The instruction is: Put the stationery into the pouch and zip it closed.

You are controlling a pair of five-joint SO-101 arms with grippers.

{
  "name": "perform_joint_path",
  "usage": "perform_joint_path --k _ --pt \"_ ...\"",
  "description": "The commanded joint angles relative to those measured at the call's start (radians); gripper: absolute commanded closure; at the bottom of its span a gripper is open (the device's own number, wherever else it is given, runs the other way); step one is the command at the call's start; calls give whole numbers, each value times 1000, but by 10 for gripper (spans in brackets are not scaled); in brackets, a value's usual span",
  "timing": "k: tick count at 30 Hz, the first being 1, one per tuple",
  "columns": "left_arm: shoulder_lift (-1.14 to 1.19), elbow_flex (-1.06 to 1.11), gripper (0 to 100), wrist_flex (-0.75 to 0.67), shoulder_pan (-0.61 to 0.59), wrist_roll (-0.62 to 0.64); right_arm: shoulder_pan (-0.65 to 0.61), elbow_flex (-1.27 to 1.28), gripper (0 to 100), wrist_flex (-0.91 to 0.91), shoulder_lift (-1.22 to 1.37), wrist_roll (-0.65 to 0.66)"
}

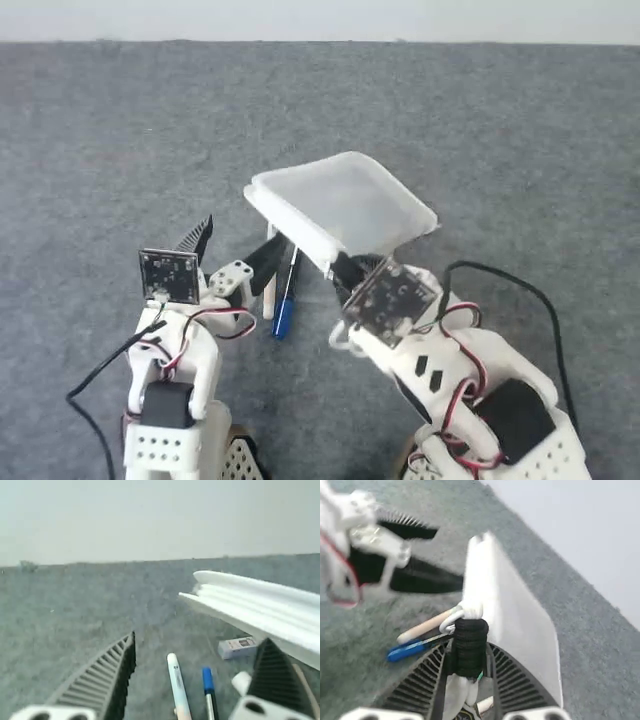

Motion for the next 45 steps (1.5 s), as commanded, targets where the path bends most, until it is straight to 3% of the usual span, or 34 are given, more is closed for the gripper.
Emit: perform_joint_path --k 1,8,16,20,29,38,45 --pt "-26 8 698 -175 11 14 -56 -100 991 101 -24 46" --pt "-26 -56 708 -206 199 12 -94 -236 991 326 -24 115" --pt "-26 -312 706 80 480 -18 -94 -411 991 576 -24 201" --pt "-26 -374 707 199 595 -69 -93 -466 991 616 -25 203" --pt "-26 -568 706 448 612 -71 -87 -520 991 616 -25 186" --pt "-26 -702 701 578 612 -63 -87 -534 991 619 -96 158" --pt "31 -756 630 649 615 31 -87 -525 992 621 -154 176"
